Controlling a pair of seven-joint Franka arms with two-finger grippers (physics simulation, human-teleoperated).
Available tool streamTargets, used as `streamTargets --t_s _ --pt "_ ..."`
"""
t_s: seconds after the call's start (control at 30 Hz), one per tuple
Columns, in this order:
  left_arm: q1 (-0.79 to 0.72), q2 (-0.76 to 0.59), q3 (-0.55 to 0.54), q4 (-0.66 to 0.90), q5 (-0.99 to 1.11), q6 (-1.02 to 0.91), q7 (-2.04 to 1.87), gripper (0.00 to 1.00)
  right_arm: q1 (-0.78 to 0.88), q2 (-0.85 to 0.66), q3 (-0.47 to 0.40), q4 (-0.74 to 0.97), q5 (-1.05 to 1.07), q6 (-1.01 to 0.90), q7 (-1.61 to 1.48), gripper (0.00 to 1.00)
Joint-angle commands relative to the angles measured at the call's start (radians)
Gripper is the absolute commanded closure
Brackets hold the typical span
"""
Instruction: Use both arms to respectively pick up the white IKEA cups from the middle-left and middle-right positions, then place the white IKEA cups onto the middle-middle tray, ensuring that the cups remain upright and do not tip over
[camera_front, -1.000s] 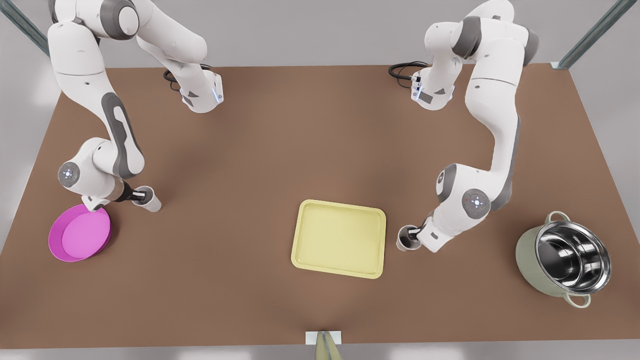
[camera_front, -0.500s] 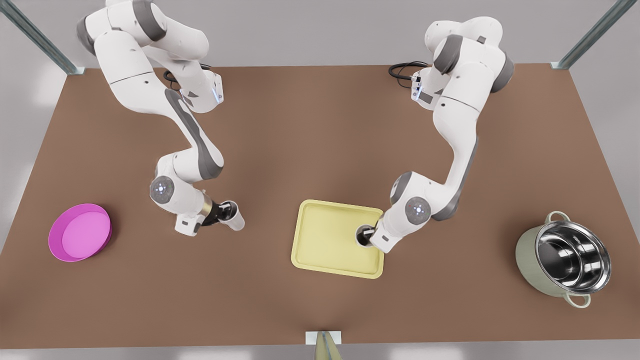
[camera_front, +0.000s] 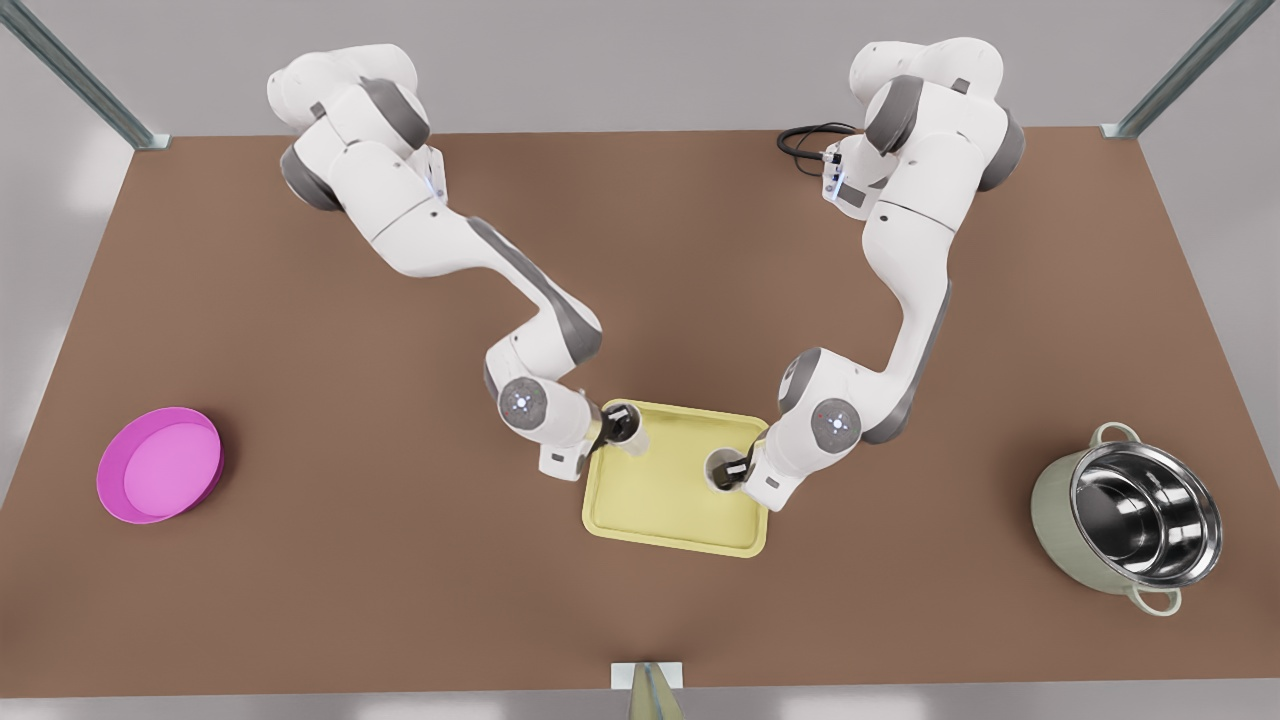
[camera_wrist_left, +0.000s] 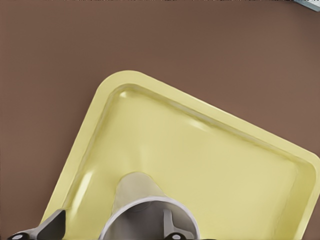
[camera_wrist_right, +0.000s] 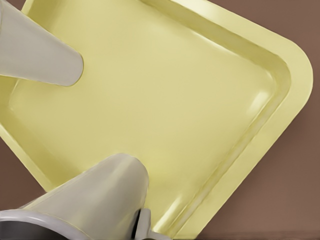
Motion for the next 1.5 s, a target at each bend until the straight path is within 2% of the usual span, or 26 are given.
streamTargets --t_s 0.0,0.13,0.17,0.2,0.3,0.37,0.4,0.5,0.57,0.7,0.8,0.93,0.97,1.0,1.07,1.1,1.17,1.27,1.37,1.47 --pt "0.001 -0.002 0.0 0.001 0.023 -0.006 -0.168 0.0 0.001 0.006 -0.001 0.003 -0.008 -0.073 0.284 0.79" --pt "0.004 -0.009 0.0 0.001 0.022 -0.01 -0.168 0.0 0.001 0.021 -0.001 0.017 -0.006 -0.072 0.287 0.79" --pt "0.007 -0.014 0.0 0.001 0.022 -0.018 -0.166 0.0 0.002 0.023 -0.003 0.017 -0.008 -0.072 0.299 0.0" --pt "0.01 -0.055 0.001 0.001 0.02 -0.059 -0.18 0.0 0.002 0.023 -0.001 0.016 -0.01 -0.072 0.298 0.0" --pt "0.037 -0.235 0.004 0.005 0.028 -0.397 -0.186 0.0 0.001 0.023 -0.001 0.017 -0.01 -0.072 0.285 0.0" --pt "0.092 -0.287 0.001 0.1 0.029 -0.642 -0.11 0.0 0.002 0.021 -0.001 0.02 -0.01 -0.072 0.285 0.0" --pt "0.166 -0.299 0.003 0.194 0.064 -0.819 0.074 0.0 0.002 0.021 -0.001 0.026 -0.01 -0.072 0.282 0.0" --pt "0.208 -0.308 0.009 0.261 0.14 -0.951 0.185 0.0 0.001 0.02 0.003 0.043 -0.008 -0.073 0.282 0.0" --pt "0.14 -0.572 0.147 -0.067 0.129 -0.791 0.386 0.0 0.002 0.018 0.003 0.055 -0.008 -0.096 0.284 0.0" --pt "0.139 -0.554 0.139 -0.015 0.111 -0.908 0.384 0.0 -0.005 0.009 0.011 0.063 -0.005 -0.141 0.282 0.0" --pt "0.142 -0.555 0.118 -0.009 0.083 -0.942 0.384 0.0 -0.039 -0.093 0.016 0.063 -0.005 -0.3 0.284 0.0" --pt "0.169 -0.554 0.122 -0.007 0.065 -0.946 0.386 0.0 -0.222 -0.178 0.017 0.063 -0.022 -0.503 0.291 0.0" --pt "0.174 -0.555 0.122 -0.007 0.063 -0.948 0.386 0.0 -0.272 -0.183 -0.015 0.072 -0.086 -0.593 0.293 0.0" --pt "0.174 -0.557 0.122 -0.007 0.062 -0.948 0.386 0.0 -0.346 -0.184 -0.013 0.095 -0.285 -0.622 0.215 0.0" --pt "0.174 -0.557 0.121 -0.007 0.062 -0.949 0.386 0.0 -0.409 -0.202 -0.029 0.124 -0.407 -0.627 0.028 0.0" --pt "0.174 -0.557 0.121 -0.007 0.062 -0.949 0.386 0.0 -0.392 -0.293 -0.096 0.112 -0.399 -0.629 0.015 0.0" --pt "0.174 -0.557 0.121 -0.009 0.06 -0.951 0.386 0.0 -0.332 -0.442 -0.177 0.062 -0.31 -0.668 -0.011 0.0" --pt "0.174 -0.557 0.121 -0.009 0.06 -0.954 0.386 0.0 -0.309 -0.557 -0.222 -0.018 -0.296 -0.667 -0.025 0.0" --pt "0.174 -0.557 0.119 -0.009 0.06 -0.954 0.386 0.0 -0.334 -0.729 -0.227 -0.162 -0.218 -0.67 -0.021 0.0" --pt "0.172 -0.557 0.119 -0.009 0.06 -0.955 0.386 0.0 -0.341 -0.738 -0.227 -0.168 -0.215 -0.676 -0.02 0.0"
